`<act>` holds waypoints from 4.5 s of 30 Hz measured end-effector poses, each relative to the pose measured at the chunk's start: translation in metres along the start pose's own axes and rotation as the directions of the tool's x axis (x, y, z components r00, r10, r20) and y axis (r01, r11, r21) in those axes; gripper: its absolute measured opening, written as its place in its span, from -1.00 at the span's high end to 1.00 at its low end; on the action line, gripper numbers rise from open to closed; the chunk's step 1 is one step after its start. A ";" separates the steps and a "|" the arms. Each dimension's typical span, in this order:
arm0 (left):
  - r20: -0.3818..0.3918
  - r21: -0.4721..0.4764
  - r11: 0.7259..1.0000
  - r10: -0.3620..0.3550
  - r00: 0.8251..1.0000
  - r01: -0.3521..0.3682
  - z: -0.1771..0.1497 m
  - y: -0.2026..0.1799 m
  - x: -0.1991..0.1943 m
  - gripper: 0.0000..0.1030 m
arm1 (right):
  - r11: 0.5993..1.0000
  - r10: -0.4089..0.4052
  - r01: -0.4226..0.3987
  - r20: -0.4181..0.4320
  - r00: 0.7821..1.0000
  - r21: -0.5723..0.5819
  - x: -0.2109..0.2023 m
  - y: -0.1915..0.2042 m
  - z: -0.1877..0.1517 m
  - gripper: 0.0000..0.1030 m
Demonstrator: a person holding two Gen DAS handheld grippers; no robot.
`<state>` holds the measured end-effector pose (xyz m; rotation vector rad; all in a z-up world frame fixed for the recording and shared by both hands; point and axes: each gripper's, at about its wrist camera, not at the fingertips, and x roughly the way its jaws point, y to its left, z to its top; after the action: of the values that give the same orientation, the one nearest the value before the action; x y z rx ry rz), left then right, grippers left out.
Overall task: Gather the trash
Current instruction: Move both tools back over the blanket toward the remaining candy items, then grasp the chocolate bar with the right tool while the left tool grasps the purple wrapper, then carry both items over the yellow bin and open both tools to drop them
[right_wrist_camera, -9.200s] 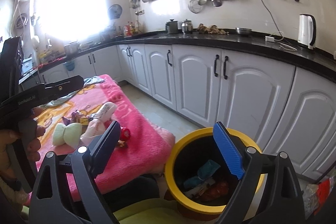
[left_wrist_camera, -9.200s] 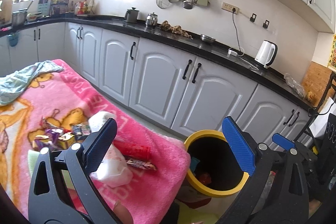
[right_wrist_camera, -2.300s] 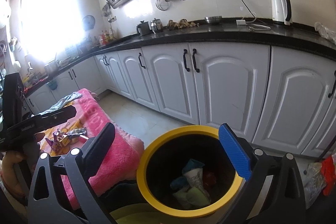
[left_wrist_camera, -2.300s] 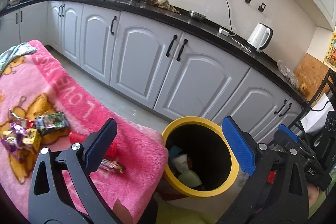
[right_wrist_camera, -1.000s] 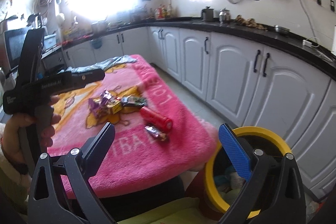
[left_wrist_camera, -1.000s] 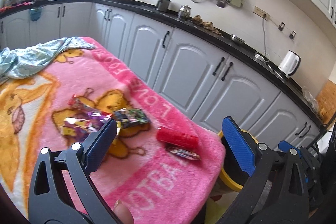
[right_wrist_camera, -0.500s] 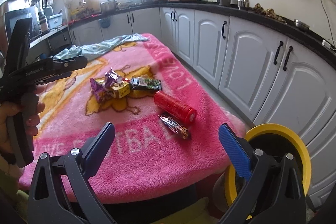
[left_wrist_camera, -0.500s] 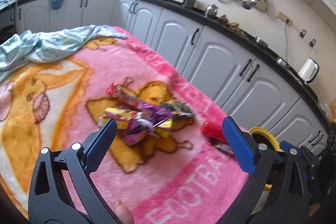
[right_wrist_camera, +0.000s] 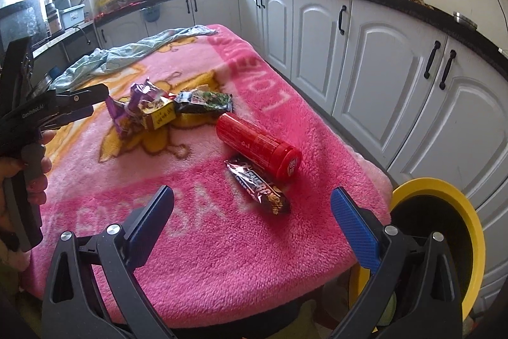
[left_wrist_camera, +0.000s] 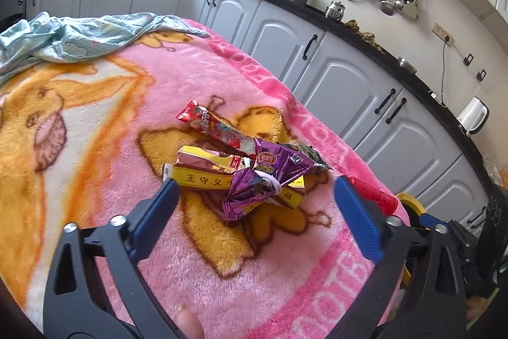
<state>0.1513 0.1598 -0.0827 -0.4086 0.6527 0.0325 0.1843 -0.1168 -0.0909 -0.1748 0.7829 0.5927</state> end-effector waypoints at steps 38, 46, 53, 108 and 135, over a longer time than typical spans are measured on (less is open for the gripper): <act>-0.086 0.061 0.997 -0.032 0.996 0.037 -0.008 -0.001 0.015 0.65 | 0.991 0.122 -0.127 -0.112 0.986 -0.041 0.027 0.009 -0.007 0.55; -0.081 0.082 0.995 -0.043 0.996 0.049 -0.011 -0.011 0.001 0.66 | 0.983 0.164 -0.173 -0.135 0.977 -0.057 0.021 0.022 -0.013 0.74; -0.078 0.095 0.993 -0.064 0.995 0.071 -0.013 -0.024 -0.014 0.67 | 0.984 0.097 -0.115 -0.128 0.987 -0.140 0.019 0.035 -0.017 0.81; -0.243 0.407 0.790 -0.390 0.888 0.458 -0.039 -0.333 0.037 0.67 | 0.907 -0.141 0.023 0.252 0.957 0.421 -0.199 -0.207 -0.061 0.88; -0.394 0.351 0.813 -0.321 0.861 0.464 -0.088 -0.338 0.107 0.26 | 0.836 -0.118 0.028 0.131 0.984 0.548 -0.151 -0.242 -0.086 0.49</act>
<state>0.2383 -0.1948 -0.0886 -0.1045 0.8568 -0.5901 0.1836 -0.4134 -0.0610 0.3668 0.7555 0.2854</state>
